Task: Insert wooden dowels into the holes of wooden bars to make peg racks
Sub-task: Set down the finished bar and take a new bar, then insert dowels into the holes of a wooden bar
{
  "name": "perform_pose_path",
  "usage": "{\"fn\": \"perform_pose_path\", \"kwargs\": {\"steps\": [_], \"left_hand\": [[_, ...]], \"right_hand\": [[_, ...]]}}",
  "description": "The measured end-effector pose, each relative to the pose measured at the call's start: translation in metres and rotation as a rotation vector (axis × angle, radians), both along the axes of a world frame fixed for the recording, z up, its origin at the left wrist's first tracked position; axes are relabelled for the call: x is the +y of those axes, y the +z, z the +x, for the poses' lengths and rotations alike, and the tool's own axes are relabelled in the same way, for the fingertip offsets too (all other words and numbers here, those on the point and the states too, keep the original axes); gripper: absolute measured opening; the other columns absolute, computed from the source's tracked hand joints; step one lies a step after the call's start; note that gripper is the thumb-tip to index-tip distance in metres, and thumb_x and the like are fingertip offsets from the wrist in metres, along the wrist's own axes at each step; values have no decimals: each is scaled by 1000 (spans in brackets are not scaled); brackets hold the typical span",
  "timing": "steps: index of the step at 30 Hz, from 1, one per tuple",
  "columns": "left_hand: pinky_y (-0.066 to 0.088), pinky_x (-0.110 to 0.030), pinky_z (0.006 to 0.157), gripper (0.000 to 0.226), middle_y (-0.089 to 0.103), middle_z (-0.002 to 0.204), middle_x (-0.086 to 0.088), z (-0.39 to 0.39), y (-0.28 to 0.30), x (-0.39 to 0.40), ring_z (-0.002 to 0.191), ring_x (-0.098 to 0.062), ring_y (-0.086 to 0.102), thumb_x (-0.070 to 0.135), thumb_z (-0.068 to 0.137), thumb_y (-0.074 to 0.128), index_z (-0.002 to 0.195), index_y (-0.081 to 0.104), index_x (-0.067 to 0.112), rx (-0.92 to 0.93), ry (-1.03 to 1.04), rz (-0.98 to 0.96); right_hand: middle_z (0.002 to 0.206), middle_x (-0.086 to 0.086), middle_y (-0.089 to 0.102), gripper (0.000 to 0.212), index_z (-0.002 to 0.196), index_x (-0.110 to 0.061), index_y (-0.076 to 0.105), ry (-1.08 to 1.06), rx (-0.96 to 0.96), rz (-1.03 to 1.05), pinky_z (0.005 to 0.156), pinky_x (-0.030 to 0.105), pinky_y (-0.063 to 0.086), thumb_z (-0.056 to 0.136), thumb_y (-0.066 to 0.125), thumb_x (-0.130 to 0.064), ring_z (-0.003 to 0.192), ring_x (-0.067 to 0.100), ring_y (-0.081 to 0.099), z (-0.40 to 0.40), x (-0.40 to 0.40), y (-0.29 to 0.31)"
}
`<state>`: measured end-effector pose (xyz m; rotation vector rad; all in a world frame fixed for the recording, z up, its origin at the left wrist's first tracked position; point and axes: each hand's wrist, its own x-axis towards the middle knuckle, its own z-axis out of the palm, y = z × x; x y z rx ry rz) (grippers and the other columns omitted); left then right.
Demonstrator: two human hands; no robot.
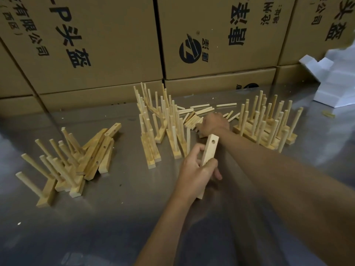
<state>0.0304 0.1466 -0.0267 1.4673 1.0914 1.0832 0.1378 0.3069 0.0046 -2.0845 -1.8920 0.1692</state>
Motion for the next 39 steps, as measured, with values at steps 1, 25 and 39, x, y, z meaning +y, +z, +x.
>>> {"fn": "perform_pose_path", "kwargs": {"steps": [1, 25, 39], "left_hand": [[58, -50, 81, 21, 72, 70, -12, -1, 0, 0, 81, -35, 69, 21, 81, 54, 98, 55, 33, -12, -15, -10], [40, -24, 38, 69, 76, 98, -13, -16, 8, 2, 50, -7, 55, -3, 88, 40, 149, 35, 29, -245, -103, -139], [41, -24, 40, 67, 73, 95, -9, -21, 6, -4, 55, -7, 59, -1, 81, 45, 142, 53, 26, -170, -188, -112]], "right_hand": [[123, 14, 62, 40, 108, -11, 67, -30, -31, -9, 92, 38, 44, 92, 55, -46, 123, 29, 50, -4, 5, -2], [74, -2, 70, 29, 104, -29, 76, 309, 451, 107, 48, 27, 42, 96, 54, -12, 55, 13, 55, 58, -181, 43], [102, 1, 75, 30, 118, -18, 73, 428, 251, 280, 81, 34, 56, 91, 61, -10, 86, 19, 69, 42, -190, 29]]}}
